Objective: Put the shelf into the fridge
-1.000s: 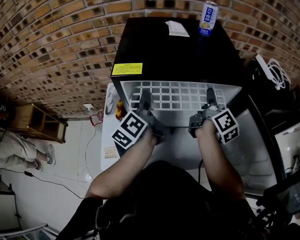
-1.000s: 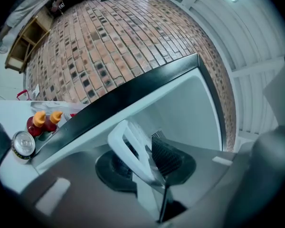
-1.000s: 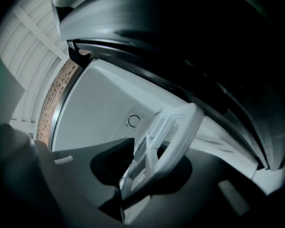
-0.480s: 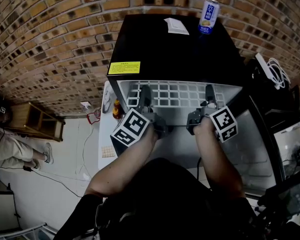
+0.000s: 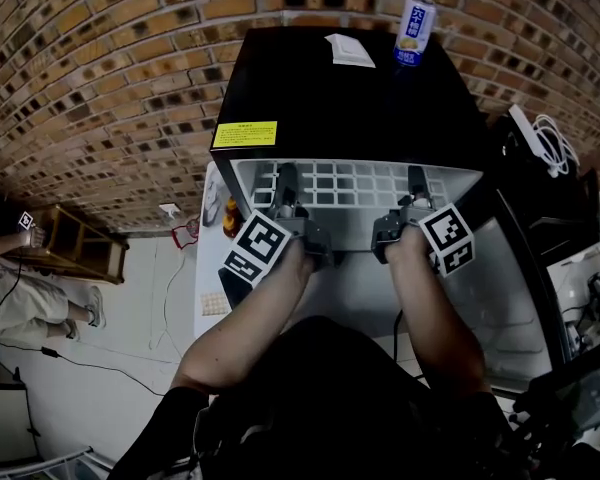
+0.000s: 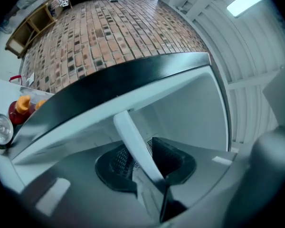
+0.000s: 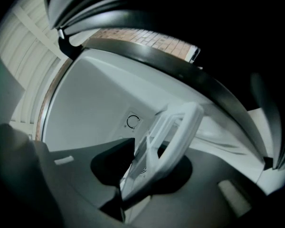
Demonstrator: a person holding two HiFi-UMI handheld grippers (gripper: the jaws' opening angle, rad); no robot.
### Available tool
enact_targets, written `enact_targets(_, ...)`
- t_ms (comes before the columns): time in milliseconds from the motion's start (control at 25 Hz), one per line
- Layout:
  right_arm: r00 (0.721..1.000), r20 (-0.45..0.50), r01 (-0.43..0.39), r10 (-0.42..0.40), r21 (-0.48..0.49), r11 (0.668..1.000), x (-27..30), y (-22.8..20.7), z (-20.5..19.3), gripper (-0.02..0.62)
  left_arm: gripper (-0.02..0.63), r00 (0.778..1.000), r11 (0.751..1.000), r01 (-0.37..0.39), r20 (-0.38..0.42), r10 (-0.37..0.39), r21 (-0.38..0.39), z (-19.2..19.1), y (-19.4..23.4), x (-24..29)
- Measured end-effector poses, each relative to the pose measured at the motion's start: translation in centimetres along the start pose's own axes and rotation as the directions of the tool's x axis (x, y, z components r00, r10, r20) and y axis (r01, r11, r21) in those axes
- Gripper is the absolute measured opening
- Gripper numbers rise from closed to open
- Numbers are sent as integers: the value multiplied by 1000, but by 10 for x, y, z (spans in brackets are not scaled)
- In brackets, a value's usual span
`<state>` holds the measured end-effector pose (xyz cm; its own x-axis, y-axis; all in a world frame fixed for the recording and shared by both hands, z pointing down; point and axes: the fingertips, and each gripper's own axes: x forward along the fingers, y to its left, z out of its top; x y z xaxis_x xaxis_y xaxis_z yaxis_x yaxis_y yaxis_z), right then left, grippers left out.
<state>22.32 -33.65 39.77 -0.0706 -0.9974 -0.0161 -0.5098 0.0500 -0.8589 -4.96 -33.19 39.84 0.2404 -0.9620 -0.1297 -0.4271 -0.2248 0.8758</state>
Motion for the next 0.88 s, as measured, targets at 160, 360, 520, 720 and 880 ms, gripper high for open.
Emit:
enact_targets(160,1000,-1,21,-21,-11,1000,7,-1,1,110,92,1000,1000,-17,1,17,-10,0,2,7)
enact_targets(360,1000,12,17,-17,-18,1000,16,1,3,110,95,997,1000,-25,71,26,-13,6,3,14)
enact_targets(520,1000,12,22,-22,-25,999,21,-1,3,110,95,996,999,-23,87,27,-41,6,7,18)
enact_targets(720,1000,19,24,-23,-27,999,28,-1,4,110,94,997,998,-35,64,37,-43,6,8,26)
enact_targets(880,1000,22,20,-19,-29,999,30,0,3,110,95,998,999,-33,57,34,-22,8,8,27)
